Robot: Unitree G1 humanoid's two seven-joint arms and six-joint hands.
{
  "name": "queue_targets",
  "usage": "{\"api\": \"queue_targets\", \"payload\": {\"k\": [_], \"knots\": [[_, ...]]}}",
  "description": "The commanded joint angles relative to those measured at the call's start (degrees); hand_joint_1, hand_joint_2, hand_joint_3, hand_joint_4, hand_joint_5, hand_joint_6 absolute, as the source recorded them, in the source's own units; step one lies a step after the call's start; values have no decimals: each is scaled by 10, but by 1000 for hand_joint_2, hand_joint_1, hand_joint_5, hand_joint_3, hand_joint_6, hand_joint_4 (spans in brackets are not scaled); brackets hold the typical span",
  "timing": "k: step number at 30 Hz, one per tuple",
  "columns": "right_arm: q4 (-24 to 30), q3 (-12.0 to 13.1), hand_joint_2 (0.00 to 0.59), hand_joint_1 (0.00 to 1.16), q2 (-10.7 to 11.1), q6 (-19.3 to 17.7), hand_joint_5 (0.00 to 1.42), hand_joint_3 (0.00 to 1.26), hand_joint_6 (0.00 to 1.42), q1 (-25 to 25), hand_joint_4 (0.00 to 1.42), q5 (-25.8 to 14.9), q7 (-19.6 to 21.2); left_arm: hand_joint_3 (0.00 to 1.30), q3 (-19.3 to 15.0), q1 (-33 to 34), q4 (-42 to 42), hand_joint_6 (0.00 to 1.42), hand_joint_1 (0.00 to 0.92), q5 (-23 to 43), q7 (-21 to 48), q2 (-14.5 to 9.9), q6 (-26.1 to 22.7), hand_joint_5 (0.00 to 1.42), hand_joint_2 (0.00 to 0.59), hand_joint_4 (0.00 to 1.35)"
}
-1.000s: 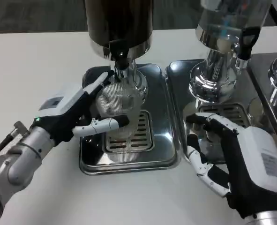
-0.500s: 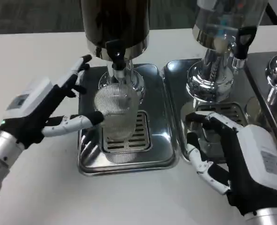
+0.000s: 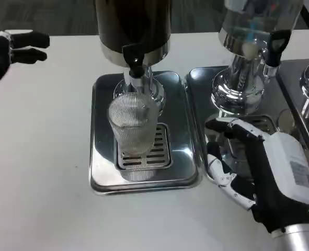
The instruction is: Grasp the cup under the faucet to collect the drink, then remove the cup.
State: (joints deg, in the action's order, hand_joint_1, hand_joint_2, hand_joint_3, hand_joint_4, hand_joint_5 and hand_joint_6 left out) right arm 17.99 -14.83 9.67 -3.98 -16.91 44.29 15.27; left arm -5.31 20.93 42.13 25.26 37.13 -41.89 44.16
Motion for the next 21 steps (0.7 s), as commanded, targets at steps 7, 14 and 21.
{"api": "queue_targets", "payload": {"k": [7, 14, 21], "knots": [[-15, 1, 455, 484, -2, -8, 393, 419, 341, 10, 376, -11, 8, 380, -58, 137, 22, 292, 0, 92, 269, 17, -261, 322, 61, 289], [-17, -1, 456, 484, -10, -6, 398, 423, 323, 5, 385, -9, 16, 348, -61, 192, 49, 272, 0, 64, 318, 44, -316, 301, 52, 269], [-23, -1, 456, 484, -18, -4, 398, 432, 310, 4, 390, -10, 26, 333, -60, 232, 84, 258, 0, 37, 331, 66, -328, 288, 52, 256]]}}
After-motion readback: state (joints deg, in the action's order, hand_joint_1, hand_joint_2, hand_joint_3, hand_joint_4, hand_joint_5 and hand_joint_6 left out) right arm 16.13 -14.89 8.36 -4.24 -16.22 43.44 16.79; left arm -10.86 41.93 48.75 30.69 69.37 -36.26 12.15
